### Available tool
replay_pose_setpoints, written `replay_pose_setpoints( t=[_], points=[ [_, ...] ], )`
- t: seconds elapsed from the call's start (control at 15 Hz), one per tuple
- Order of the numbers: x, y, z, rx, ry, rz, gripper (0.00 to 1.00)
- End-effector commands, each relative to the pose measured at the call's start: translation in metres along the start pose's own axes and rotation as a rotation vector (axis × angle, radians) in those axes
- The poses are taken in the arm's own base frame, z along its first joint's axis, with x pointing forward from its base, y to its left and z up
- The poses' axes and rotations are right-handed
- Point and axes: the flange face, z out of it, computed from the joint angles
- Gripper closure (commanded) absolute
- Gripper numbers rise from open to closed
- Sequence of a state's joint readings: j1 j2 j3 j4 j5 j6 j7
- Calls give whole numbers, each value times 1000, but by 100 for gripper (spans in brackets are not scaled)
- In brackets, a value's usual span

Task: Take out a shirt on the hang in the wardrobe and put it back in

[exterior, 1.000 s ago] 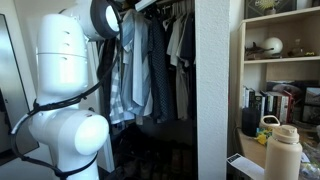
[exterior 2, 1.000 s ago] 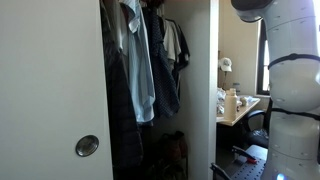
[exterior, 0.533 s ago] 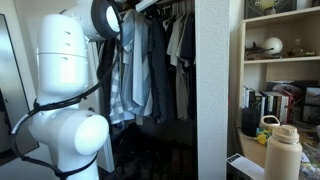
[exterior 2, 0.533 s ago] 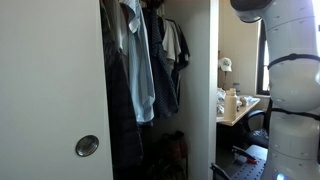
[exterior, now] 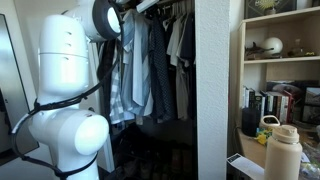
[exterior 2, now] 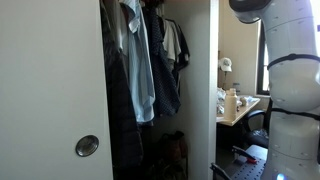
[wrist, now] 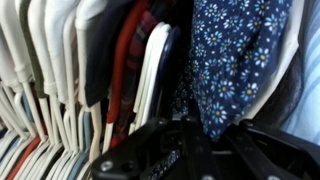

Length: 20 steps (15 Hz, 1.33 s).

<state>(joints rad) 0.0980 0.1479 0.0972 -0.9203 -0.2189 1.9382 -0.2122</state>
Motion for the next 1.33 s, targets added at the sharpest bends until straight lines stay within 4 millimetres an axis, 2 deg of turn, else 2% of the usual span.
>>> replay_pose_setpoints(
  t=[0.0,1.27],
  points=[
    [10,3,3,-19,52,-27,99],
    [33,-4,16,-130,142,-79,99]
  ],
)
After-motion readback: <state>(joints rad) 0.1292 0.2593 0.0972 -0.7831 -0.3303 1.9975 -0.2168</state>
